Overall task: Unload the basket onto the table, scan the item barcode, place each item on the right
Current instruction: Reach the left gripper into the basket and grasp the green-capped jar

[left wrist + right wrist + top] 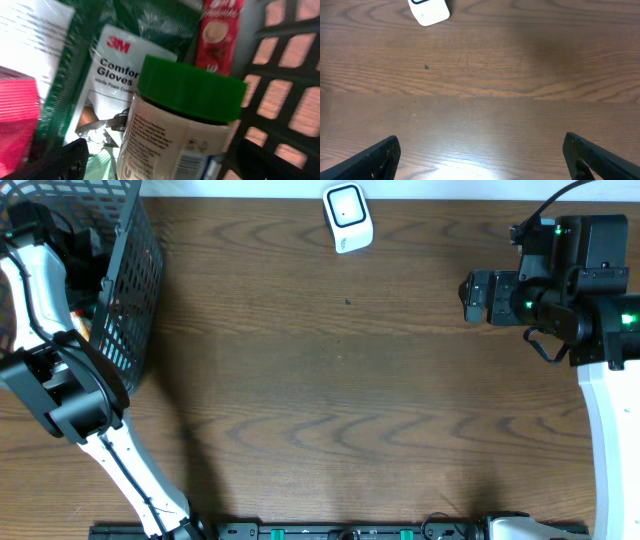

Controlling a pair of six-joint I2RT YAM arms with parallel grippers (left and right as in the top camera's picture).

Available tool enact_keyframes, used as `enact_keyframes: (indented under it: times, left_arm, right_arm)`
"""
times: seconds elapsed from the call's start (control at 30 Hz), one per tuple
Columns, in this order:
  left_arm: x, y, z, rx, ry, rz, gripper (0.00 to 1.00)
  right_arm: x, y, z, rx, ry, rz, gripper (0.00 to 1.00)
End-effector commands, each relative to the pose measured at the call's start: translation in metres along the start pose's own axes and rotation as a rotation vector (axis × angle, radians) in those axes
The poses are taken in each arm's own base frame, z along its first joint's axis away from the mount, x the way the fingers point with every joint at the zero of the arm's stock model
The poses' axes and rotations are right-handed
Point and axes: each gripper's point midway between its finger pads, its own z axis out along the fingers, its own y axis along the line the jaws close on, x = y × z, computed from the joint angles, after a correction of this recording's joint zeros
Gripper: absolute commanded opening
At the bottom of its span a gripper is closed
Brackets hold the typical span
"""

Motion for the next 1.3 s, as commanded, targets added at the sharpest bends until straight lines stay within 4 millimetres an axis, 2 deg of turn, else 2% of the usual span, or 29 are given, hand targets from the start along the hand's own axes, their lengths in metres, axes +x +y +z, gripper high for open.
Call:
enact_keyframes:
  times: [0.0,0.17,0.27,0.33,0.47,0.57,0.63,0.7,0.97,1.13,1.27]
  left_arm:
    - [0.012,0.003,0.016,-0.002,0.038,0.014,0.94]
    - [0.014,0.004,0.020,-0.002,0.041,0.012,0.86]
    - [0.013,0.004,0.020,-0.003,0.036,0.013,0.69]
    - [0.013,0.005,0.020,-0.003,0.034,0.013,0.61]
    - [0.009,0.005,0.017,-0.005,0.021,0.015,0.57]
    - [-0.001,0.004,0.003,-0.010,-0.017,0.013,0.53]
    - [-0.010,0.003,-0.012,-0.016,-0.064,0.019,0.52]
    - [-0.024,0.000,-0.040,-0.033,-0.144,0.036,0.52]
    - [-0.046,0.004,-0.128,-0.188,-0.342,0.063,0.51]
    - [-0.053,-0.009,-0.186,-0.202,-0.477,0.073,0.51]
    - [-0.054,-0.024,-0.243,-0.196,-0.619,0.043,0.51]
  right_arm:
    - [-0.006,0.000,-0.003,-0.003,-0.014,-0.004,0.99]
    - [-0.006,0.000,-0.003,-0.003,-0.014,-0.004,0.99]
    - [-0.006,0.000,-0.003,-0.003,-0.014,-0.004,0.99]
    - [-0.006,0.000,-0.003,-0.003,-0.014,-0.004,0.99]
    - [-0.006,0.000,-0.003,-0.003,-0.014,-0.004,0.99]
    - [-0.006,0.000,-0.003,-0.003,-0.014,-0.004,0.99]
    - [-0.006,0.000,-0.003,-0.003,-0.014,-0.004,0.99]
    - [-0.006,0.000,-0.003,-0.003,-0.014,-0.004,0.99]
    - [-0.006,0.000,-0.003,-0.003,-0.014,-0.004,0.99]
    - [-0.006,0.000,-0.003,-0.003,-0.014,-0.004,0.99]
    - [-0.006,0.000,-0.003,-0.003,-0.014,-0.004,0.99]
